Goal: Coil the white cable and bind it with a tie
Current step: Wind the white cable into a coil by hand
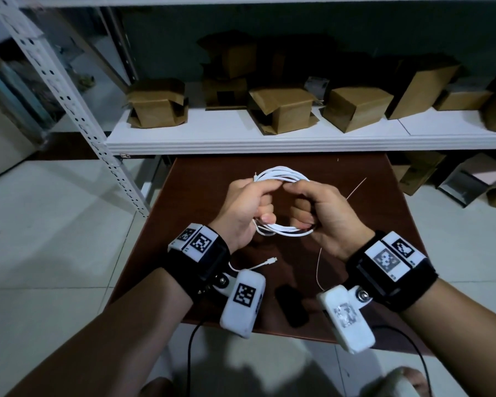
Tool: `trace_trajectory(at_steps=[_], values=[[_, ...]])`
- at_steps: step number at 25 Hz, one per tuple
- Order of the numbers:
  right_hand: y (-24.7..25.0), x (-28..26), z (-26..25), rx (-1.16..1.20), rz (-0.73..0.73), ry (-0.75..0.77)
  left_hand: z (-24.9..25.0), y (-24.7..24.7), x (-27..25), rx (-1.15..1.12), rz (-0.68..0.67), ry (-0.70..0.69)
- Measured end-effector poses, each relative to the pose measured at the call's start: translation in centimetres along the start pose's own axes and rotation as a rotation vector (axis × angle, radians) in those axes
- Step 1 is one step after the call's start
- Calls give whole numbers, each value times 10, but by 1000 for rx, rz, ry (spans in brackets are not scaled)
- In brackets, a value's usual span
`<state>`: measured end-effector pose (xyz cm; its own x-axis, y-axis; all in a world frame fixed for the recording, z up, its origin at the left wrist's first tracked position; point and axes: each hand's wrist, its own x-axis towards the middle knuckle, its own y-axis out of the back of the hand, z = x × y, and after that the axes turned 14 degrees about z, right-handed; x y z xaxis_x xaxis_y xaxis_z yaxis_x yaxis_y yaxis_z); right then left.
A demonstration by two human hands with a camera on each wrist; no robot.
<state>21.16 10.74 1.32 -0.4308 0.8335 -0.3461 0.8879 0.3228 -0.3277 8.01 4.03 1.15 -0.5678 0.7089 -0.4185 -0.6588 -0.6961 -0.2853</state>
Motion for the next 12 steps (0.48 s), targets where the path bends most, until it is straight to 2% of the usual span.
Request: trace_trajectory(at_steps=[8,12], values=[[-9,-8,5,-97,69,97,-1,1,4,110,-13,90],[-5,-8,0,-78,64,-18,3,0,2,89,-89,139]])
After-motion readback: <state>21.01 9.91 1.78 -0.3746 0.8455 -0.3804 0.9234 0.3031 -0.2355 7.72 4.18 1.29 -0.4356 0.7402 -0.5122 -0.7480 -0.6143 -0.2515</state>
